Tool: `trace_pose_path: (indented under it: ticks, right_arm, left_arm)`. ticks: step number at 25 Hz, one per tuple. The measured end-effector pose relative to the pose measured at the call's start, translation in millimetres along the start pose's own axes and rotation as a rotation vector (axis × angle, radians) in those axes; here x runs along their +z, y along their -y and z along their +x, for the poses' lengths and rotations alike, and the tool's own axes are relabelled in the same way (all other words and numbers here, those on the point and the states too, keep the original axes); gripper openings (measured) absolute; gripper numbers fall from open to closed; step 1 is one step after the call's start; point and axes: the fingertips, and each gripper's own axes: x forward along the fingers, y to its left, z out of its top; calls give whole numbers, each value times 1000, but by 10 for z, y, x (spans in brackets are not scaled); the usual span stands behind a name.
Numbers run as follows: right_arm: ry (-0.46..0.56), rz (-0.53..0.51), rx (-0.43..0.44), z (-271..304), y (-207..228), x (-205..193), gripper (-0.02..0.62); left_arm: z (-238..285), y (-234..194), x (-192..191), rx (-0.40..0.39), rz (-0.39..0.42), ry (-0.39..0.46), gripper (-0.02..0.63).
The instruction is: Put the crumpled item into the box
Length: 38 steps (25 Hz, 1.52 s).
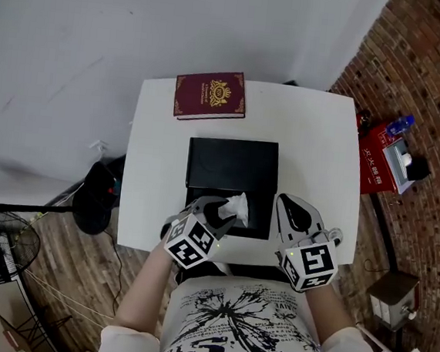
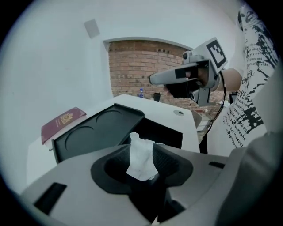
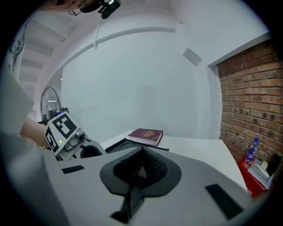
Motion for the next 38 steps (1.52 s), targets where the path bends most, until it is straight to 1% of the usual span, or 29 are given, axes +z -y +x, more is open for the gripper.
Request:
trace_pose_path:
  ticks: [4,9,12,16,21,23,26,29,38]
  right_arm:
    - [23,-14,-7,-49,-190,139,14]
    - [66,-45,-11,-127,-451,395,14]
    - [93,-70,-12,-177,-603,549,14]
    - [140,-110,-8,-233,-826,750,14]
    - [208,-141,-14,-290,-1024,990,14]
    - [235,-142,-19,-316,-1092,1065,14]
    - [263,-158,-17,-332,-1183,1129,14]
    - [268,-162,-25,-337,-1239,1144,14]
    - [253,-181,-56,-372,-1228,1099,12]
  left_arm:
    - [-410,-76,234,66,13,123,143]
    - [-1136,-287,537,192,-30,319,69]
    - [-1572,-406,633,264,-57,419,32]
    - [-2079,-520,688,336,-73,527,17]
    - [-2620,-622,750,418,-90,699,14]
    - [-2773,-656,705,439,-109,718,14]
    - [-2875,-716,559,452,-131,668,14]
    - [-2923,-776,524,455,-143,671,14]
    - [-2860,-726,660,407,-115,695,14]
